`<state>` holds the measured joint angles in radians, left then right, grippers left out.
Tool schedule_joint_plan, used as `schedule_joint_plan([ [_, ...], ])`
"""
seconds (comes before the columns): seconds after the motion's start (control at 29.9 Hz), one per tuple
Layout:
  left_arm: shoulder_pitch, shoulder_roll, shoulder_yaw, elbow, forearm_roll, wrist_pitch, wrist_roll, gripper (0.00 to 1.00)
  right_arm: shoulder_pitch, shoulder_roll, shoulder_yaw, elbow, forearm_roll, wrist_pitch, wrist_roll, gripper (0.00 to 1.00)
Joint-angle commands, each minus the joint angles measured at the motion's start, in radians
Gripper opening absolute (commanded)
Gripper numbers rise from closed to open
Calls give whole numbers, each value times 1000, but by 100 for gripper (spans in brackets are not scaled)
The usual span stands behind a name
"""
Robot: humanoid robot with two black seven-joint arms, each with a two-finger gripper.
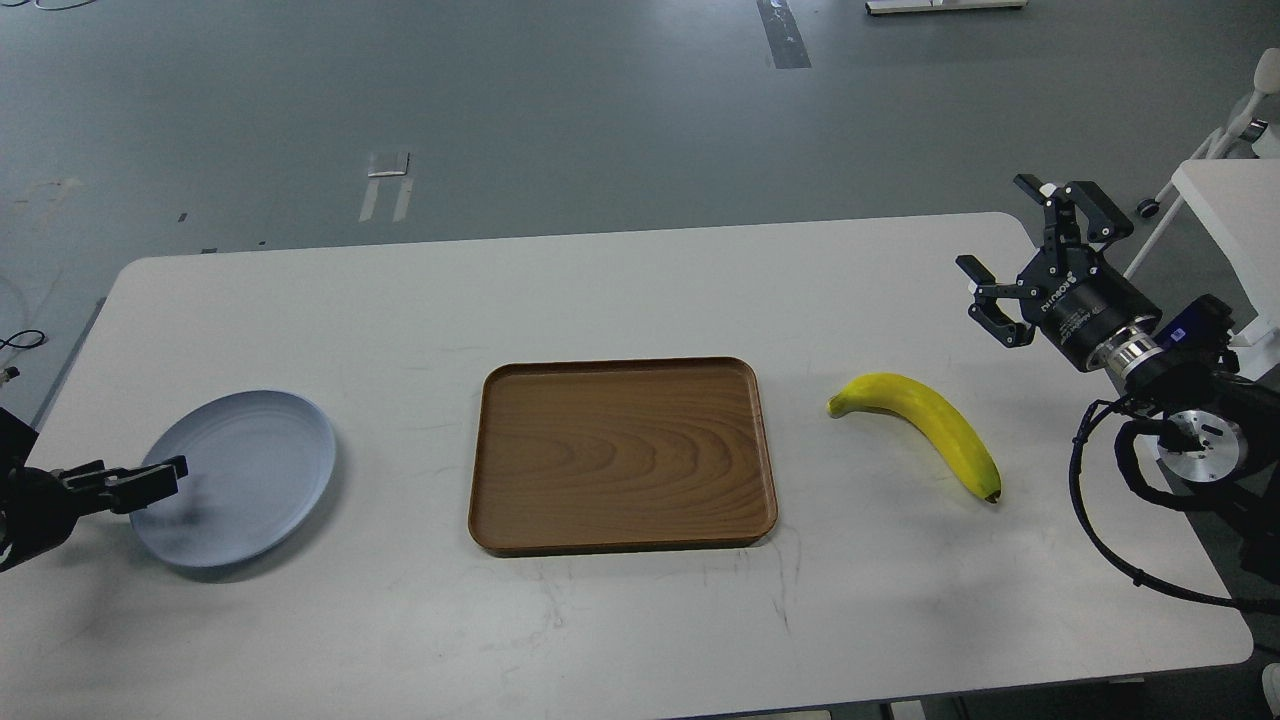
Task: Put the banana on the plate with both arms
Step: 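Grip the plate rim with the left gripper, then carry the plate with the left gripper and set it on the wooden tray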
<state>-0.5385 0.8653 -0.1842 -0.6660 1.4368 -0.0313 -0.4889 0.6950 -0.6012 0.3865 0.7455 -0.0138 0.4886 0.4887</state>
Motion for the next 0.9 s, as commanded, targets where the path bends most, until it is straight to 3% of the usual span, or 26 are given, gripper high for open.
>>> schedule_joint_plan([
  [0.0, 0, 1, 6, 0, 0, -4, 0, 81, 0, 1, 0, 0, 0, 0, 0, 100],
  [0.03, 2, 1, 8, 0, 1, -6, 0, 77, 0, 1, 0, 0, 0, 0, 0, 100],
  [0.3, -3, 1, 31, -1, -6, -7, 0, 11, 0, 1, 0, 2, 0, 0, 0, 100],
  [0.37, -6, 1, 31, -1, -18, -7, 0, 0, 0, 1, 0, 2, 0, 0, 0, 100],
  [0.7, -23, 8, 28, -15, -61, -4, 0, 0, 1, 0, 2, 2, 0, 0, 0, 100],
  [0.87, -127, 32, 31, -66, -70, -13, 0, 0, 1, -2, 2, 2, 0, 0, 0, 100],
])
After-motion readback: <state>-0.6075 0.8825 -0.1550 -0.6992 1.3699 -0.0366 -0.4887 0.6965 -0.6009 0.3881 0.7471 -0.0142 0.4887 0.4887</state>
